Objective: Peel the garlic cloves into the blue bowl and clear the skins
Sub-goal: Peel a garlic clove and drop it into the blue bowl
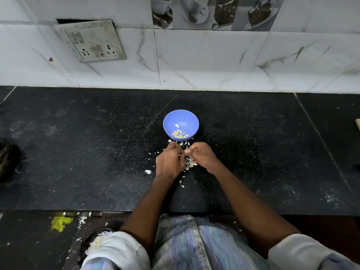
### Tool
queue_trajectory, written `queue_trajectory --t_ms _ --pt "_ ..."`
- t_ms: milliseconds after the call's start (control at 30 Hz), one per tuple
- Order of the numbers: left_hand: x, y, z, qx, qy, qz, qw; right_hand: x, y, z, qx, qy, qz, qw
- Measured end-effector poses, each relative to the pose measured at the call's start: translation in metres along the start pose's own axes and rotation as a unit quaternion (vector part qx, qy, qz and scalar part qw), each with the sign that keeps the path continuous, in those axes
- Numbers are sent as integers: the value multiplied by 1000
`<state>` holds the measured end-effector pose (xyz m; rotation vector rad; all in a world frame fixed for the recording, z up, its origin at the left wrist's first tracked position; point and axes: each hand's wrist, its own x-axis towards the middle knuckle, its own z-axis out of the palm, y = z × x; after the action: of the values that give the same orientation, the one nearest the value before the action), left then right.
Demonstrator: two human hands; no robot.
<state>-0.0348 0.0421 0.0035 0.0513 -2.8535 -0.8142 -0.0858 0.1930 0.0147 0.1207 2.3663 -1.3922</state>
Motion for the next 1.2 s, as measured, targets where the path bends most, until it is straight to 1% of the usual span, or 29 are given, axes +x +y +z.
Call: queue_trajectory --t_ms 67,133,267,433,500,600,700,767,833,867,967,1033,1100,1133,1200 --pt "0 0 3 18 -4 5 1000 3 0 0 -24 21 -9 999" --pt "-1 1 3 13 -6 8 1000 4 1 -1 -46 35 -14 998" --pt "0 0 -1 -16 3 -11 1000 4 2 -2 -58 32 -14 998" --pt "0 -2 4 -10 19 42 999 1 3 -3 -54 11 -6 998" --pt "1 -3 7 -14 21 48 999 2 3 -2 -37 15 -1 999" --pt "4 -1 11 -50 23 15 998 0 2 3 -14 43 -9 999" --pt "10 2 10 -147 11 -70 987 -5 0 5 43 58 0 997" --pt "14 3 8 -206 7 -94 974 -5 -2 4 74 57 10 996" --pt "12 4 5 -218 14 -74 973 -4 -4 2 93 41 23 995" --pt "11 2 5 -206 20 -53 977 -4 -6 1 105 28 34 993" --pt "7 -6 8 -121 38 32 991 -3 -10 -4 114 -20 76 990" --pt "5 -9 9 -76 33 64 994 -1 -8 -4 101 -30 89 990" --pt "5 -6 11 -80 30 41 995 -1 -3 1 89 -11 65 994" --pt "6 -2 11 -108 32 0 994 -2 -1 4 87 5 42 995" --pt "10 5 10 -201 43 -106 973 -3 2 8 82 44 3 996"
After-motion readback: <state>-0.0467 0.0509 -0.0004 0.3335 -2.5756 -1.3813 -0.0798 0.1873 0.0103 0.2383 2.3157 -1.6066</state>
